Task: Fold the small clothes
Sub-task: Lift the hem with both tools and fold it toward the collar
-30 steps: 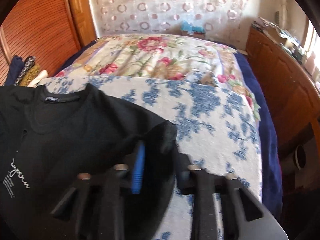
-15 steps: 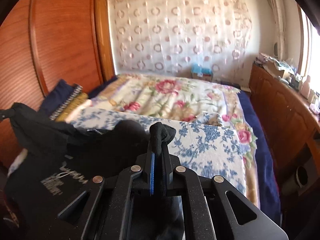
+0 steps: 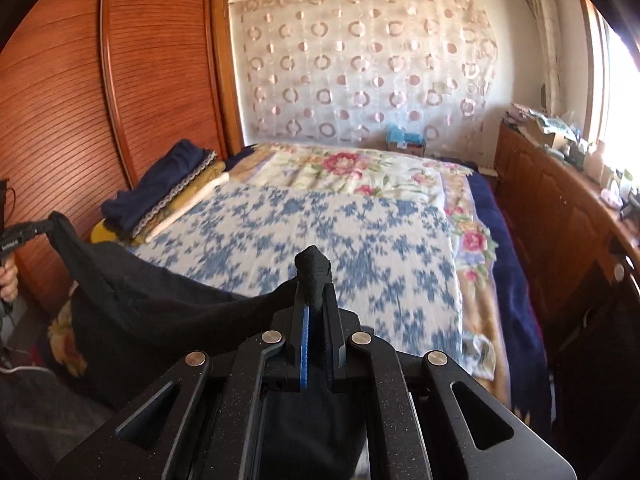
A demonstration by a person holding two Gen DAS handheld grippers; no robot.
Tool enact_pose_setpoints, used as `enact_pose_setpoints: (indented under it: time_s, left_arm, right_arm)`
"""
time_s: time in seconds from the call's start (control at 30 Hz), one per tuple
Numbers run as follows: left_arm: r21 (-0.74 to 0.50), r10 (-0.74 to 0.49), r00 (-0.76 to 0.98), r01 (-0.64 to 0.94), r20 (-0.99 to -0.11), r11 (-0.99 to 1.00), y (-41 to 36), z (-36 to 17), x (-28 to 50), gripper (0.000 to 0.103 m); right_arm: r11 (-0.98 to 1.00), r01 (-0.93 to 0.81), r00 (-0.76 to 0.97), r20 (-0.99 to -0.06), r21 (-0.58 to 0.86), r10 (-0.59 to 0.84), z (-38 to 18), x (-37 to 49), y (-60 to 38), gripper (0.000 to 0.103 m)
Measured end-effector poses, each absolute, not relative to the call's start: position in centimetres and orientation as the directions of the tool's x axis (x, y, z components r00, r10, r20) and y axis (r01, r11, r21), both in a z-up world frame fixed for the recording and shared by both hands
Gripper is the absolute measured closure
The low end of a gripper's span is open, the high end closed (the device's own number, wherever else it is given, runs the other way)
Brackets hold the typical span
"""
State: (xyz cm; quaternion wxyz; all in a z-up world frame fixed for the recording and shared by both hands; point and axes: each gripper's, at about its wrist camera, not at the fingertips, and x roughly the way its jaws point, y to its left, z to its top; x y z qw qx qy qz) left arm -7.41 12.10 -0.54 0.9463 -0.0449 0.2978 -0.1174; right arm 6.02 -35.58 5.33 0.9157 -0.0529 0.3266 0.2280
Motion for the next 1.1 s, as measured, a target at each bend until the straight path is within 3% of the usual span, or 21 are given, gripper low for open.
enact_pose_setpoints:
  time_s: [0.23,0.47,0.53,0.6,0.67,0.83,1.1]
  left_arm:
    - [-0.224,-0.262,0.745,0.153,-0.614,0.962,13.7,-3.5,-8.8,0.098]
    - [-0.165,-0.200,0.731,0.120,-0.652,0.979,13.4,-3.8,-6.9,0.083]
    - [-0.146,-0.186,0.731,0.119,-0.657,0.982,12.8,-4.2,-6.0,0.080]
    - [-0.140,-0.185,0.725,0.123,-0.663,0.982,12.3,-4.6,-5.0,0.079]
    - [-0.133,-0.179,0.713,0.120,-0.678,0.984,11.9,-5.3,-3.6,0.079]
    - [-0.134,-0.178,0.675,0.117,-0.716,0.984,11.3,-7.1,-0.4,0.078]
    - [-0.128,-0.158,0.606,0.093,-0.780,0.987,11.2,-9.9,2.6,0.078]
  right_arm:
    - [0.893,-0.447,0.608,-0.717,0.046,0.341,1.1,3.3,-36.2,0.100]
    - [0.905,-0.426,0.566,-0.783,-0.009,0.259,-2.6,3.2,-36.4,0.098]
    - [0.906,-0.423,0.583,-0.772,-0.019,0.255,-2.2,3.4,-36.6,0.093]
    - [0.911,-0.411,0.600,-0.762,-0.031,0.245,-1.8,3.6,-36.8,0.069]
    - [0.912,-0.410,0.607,-0.754,-0.029,0.249,-1.0,4.2,-37.0,0.058]
    - [0.908,-0.412,0.642,-0.731,-0.074,0.231,0.1,5.7,-36.7,0.046]
    - [0.914,-0.405,0.588,-0.776,-0.036,0.230,-3.6,11.0,-35.5,0.045]
